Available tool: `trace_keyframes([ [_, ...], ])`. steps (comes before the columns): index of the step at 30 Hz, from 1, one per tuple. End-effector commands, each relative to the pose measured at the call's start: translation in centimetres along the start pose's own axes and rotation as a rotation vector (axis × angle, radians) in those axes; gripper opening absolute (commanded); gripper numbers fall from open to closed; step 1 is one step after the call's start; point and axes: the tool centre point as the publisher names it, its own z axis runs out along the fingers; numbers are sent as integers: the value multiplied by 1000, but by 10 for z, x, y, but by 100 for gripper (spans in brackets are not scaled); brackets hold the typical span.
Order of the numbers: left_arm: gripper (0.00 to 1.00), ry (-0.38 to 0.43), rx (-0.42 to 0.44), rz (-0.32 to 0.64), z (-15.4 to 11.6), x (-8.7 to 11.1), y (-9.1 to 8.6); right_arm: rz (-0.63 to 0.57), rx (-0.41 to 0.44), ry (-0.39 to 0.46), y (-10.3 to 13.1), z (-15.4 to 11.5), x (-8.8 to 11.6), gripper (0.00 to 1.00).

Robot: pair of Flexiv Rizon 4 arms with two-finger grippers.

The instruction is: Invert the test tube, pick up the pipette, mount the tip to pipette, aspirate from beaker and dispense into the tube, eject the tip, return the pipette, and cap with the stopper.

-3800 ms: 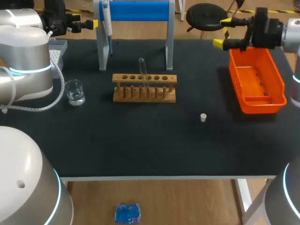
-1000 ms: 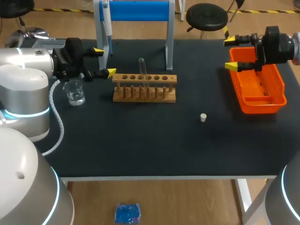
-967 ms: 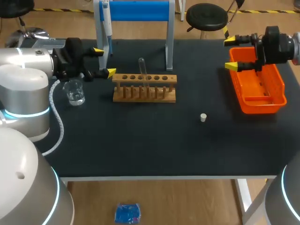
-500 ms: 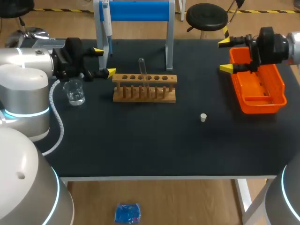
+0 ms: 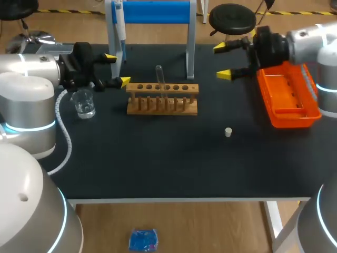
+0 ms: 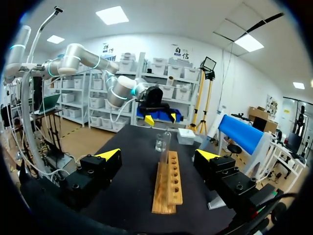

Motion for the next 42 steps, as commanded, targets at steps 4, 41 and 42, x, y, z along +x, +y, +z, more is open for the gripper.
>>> trace_keyframes([
  [4, 100, -4, 4, 1, 0, 1, 1, -1, -5, 32, -6, 42, -9, 100],
  [41, 100, -4, 4, 1, 0, 1, 1, 21, -8, 111, -40, 148, -3, 100],
  [42, 100, -4, 4, 1, 0, 1, 1, 22, -9, 110, -41, 149, -4, 100],
])
